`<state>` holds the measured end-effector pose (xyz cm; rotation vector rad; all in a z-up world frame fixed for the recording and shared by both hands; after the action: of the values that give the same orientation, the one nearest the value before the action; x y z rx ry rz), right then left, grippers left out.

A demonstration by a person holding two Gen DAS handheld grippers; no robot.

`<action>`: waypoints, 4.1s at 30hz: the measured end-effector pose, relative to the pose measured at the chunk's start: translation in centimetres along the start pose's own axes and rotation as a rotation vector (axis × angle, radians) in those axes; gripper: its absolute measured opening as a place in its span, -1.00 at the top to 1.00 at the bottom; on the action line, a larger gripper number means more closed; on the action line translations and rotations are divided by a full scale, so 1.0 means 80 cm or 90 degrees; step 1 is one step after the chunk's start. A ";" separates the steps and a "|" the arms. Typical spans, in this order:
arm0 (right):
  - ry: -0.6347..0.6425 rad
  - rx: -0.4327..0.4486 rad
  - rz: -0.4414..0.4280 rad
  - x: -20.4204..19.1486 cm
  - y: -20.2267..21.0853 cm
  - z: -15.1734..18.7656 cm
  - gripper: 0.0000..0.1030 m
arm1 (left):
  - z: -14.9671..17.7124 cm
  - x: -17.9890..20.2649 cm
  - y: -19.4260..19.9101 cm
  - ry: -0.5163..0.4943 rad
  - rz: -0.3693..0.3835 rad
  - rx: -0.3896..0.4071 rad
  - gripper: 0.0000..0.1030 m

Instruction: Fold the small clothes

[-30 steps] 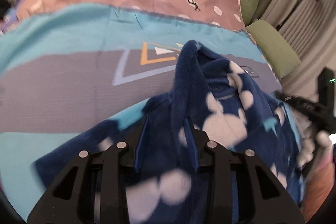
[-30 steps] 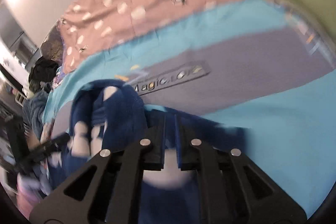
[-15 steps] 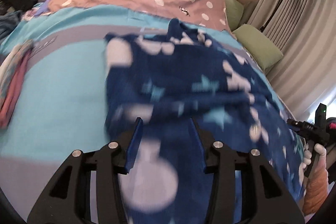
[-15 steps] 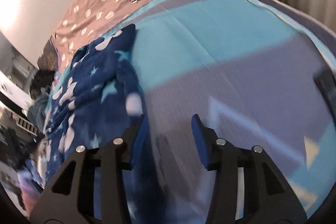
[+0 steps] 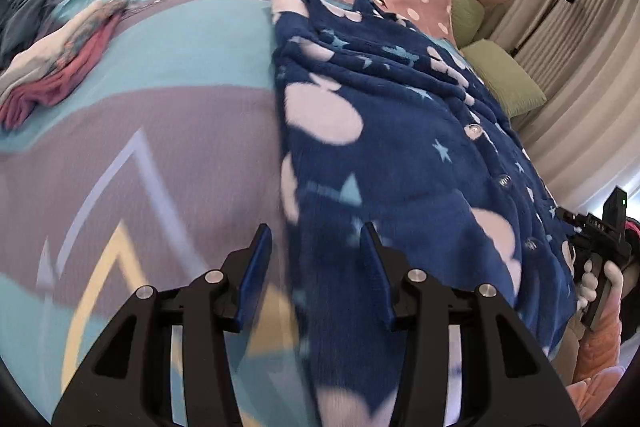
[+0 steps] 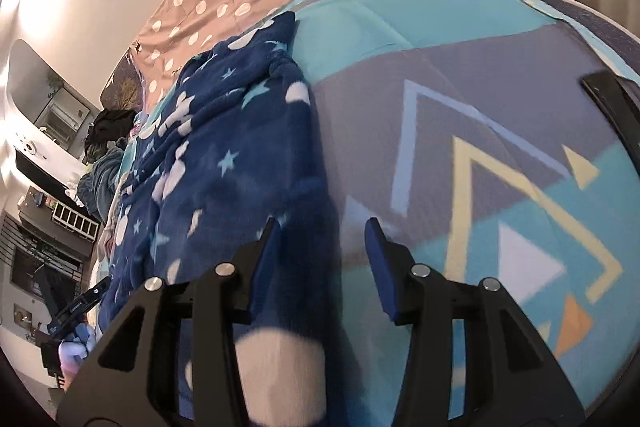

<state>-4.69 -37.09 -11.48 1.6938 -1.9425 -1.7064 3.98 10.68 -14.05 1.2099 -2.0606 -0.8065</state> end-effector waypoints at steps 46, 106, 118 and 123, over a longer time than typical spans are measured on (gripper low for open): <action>0.207 -0.282 -0.180 -0.143 0.025 0.218 0.65 | 0.062 0.118 0.064 -0.144 0.096 0.013 -0.17; -0.010 -0.220 -0.115 0.008 0.063 0.116 0.29 | 0.129 0.092 0.063 -0.059 0.091 -0.060 -0.27; -0.028 -0.176 -0.181 -0.009 0.075 0.100 0.69 | 0.121 0.071 0.068 0.047 0.141 -0.020 0.59; -0.013 -0.154 -0.226 -0.035 0.095 0.081 0.69 | 0.090 0.078 0.095 0.022 0.134 0.034 0.65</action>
<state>-12.75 -32.36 -6.94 2.0194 -1.4283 -1.9790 -7.88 9.50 -11.62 1.0058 -2.1489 -0.6311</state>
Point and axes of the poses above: each gripper's, at about its wrist camera, not at the fingertips, and y roughly against the way its jaws point, x to its right, z to its underside, the point moved 7 cm from there along -y, roughly the way its jaws point, and after that the axes turned 13 degrees about -y, right-handed, at the moved point
